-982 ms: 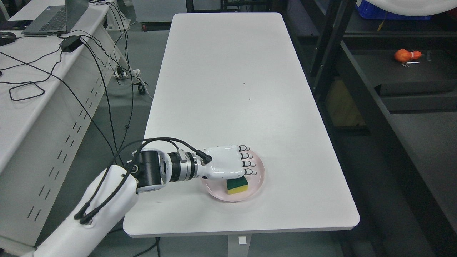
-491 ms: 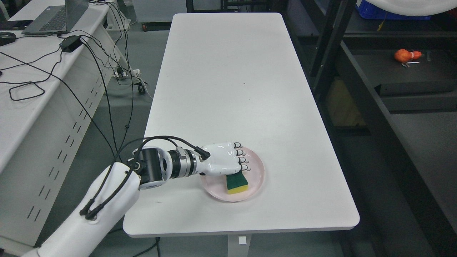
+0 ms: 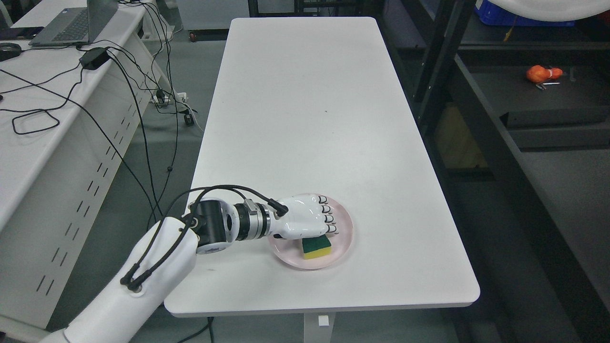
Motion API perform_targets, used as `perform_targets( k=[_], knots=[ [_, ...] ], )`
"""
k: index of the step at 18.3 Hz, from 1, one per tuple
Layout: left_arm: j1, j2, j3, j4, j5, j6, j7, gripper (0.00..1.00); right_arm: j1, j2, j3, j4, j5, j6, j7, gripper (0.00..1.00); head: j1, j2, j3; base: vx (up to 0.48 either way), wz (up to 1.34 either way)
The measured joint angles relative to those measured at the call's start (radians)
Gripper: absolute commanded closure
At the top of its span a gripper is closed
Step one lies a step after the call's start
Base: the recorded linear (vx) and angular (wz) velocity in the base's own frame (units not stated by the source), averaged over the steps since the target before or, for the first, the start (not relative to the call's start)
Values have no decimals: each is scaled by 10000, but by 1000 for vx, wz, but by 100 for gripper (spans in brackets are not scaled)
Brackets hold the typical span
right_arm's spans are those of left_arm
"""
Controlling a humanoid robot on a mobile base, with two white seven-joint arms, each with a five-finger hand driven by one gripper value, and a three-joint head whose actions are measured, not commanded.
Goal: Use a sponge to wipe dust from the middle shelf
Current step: 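Close the left hand fingers around the yellow-green sponge on the plate, then lift the sponge off the plate with the left hand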
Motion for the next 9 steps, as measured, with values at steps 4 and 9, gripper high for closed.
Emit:
perform_targets(
  k=[4,9],
  knots=[
    [27,-83,-35,142,615,-73,-316,77,0,0,0,0,0,0,0,0,0,0,0,0,0],
    [46,-132,120,256,2970,-465,-601,100,0,0,0,0,0,0,-2,0,0,0,0,0,0]
  ],
)
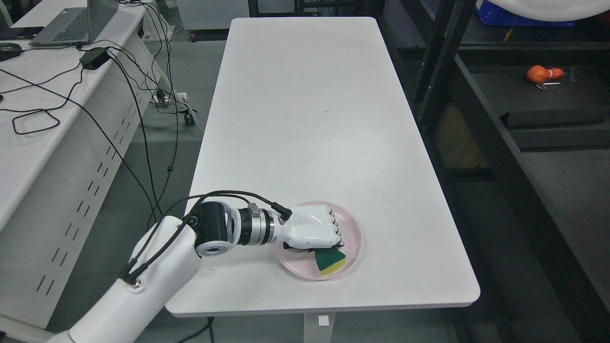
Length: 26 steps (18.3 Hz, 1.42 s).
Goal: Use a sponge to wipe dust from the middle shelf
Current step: 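Lift the sponge off the plate with the left hand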
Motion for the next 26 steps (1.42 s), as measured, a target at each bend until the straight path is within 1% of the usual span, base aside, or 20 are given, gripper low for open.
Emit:
perform_targets(
  k=[5,12,19,26],
  knots=[
    [47,49,546,-110,1993,-95,50,100,0,0,0,0,0,0,-1,0,0,0,0,0,0],
    [409,400,1370,-1105,4009,-207,75,100,-1,0,0,0,0,0,-10,0,0,0,0,0,0],
    [460,584,1872,-1846,4999,-209,105,100,0,0,0,0,0,0,-41,0,0,0,0,-12,2],
    [241,480,2133,-2272,5321,-209,123,100,0,0,0,0,0,0,0,0,0,0,0,-91,-55]
  ],
)
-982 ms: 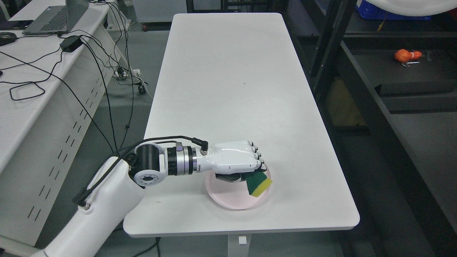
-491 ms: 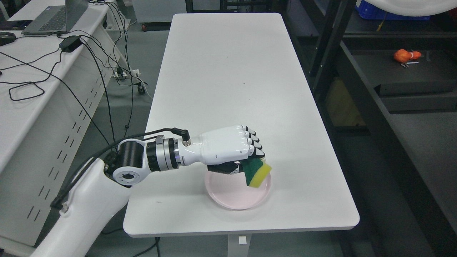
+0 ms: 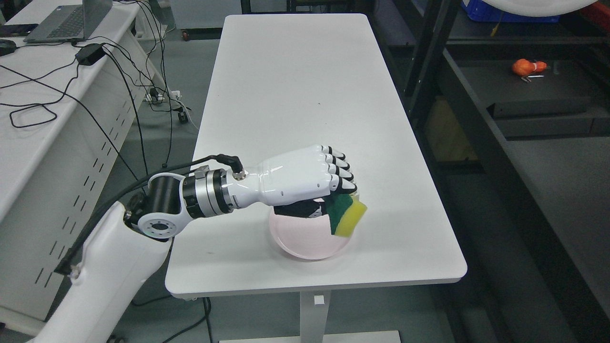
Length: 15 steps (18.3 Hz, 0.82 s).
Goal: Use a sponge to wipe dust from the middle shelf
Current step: 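Lift the sponge off the plate with the left hand, then carry the sponge with the left hand toward the metal shelf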
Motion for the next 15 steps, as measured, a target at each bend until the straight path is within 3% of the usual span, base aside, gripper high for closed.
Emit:
perform_targets(
  k=[15],
  knots=[
    [-704,-703,-138,-250,73,-4,-44,100,0,0,0,0,0,0,11,0,0,0,0,-130,-146]
  ],
)
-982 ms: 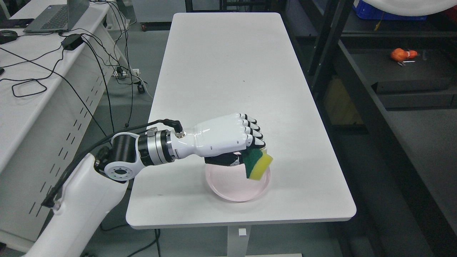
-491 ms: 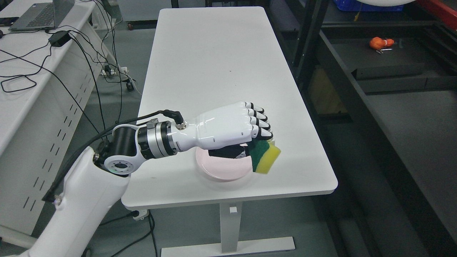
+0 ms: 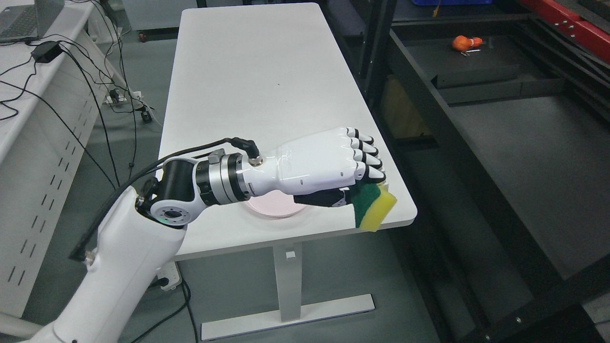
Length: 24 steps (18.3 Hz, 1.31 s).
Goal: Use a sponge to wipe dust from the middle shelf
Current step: 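Carry the sponge with the left hand toward the metal shelf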
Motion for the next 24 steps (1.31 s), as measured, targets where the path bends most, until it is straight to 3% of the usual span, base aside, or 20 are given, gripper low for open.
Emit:
perform_targets(
  k=[18,24],
  knots=[
    [-593,-1414,-696,259,138,137,53,99,1,0,0,0,0,0,45,0,0,0,0,-222,-480],
    [-1657,-1829,-835,775,84,450,11,99,4,0,0,0,0,0,10,0,0,0,0,-248,-851]
  ],
)
